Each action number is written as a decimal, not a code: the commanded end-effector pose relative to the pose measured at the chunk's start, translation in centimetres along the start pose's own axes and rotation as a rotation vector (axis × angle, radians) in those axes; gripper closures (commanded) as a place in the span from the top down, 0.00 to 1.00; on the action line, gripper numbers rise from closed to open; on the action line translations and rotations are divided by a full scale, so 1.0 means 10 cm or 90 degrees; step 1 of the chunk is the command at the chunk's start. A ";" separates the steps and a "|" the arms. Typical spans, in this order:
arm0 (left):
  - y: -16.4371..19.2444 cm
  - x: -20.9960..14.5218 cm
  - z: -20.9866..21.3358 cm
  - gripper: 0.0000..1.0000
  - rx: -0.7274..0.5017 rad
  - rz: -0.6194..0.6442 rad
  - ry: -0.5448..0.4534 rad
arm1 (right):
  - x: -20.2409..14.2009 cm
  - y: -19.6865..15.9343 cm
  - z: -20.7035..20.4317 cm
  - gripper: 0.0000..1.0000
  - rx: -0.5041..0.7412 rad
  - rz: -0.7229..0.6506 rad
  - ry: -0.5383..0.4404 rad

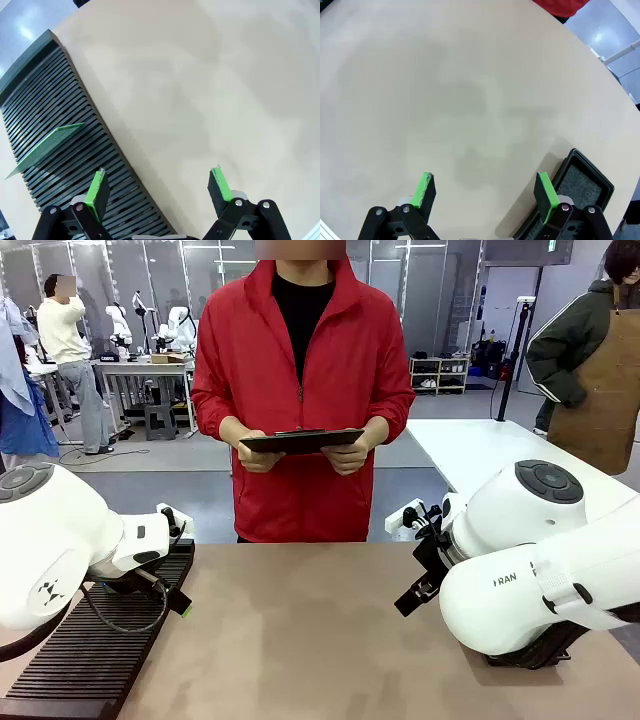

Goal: Inspect the PCB.
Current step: Pick up the Blank PCB and present it to the human.

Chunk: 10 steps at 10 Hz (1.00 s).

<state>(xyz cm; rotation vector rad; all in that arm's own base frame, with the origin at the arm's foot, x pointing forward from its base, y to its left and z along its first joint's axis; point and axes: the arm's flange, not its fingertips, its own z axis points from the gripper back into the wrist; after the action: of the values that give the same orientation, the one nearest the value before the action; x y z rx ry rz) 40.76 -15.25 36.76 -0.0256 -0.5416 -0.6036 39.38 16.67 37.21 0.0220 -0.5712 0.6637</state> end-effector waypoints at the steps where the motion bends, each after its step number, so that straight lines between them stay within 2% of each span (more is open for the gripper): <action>1: 0.00 0.00 0.00 1.00 0.000 0.000 0.000 | 0.00 0.00 0.00 1.00 0.000 0.000 0.000; 10: 0.00 0.00 0.00 1.00 0.000 0.000 0.000 | 0.00 0.00 0.00 1.00 0.000 0.000 0.000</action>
<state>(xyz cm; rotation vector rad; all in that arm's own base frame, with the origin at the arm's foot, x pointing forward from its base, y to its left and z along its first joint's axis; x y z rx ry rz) 40.73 -15.33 36.76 -0.0255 -0.5416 -0.6055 39.38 16.67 37.21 0.0211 -0.5713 0.6651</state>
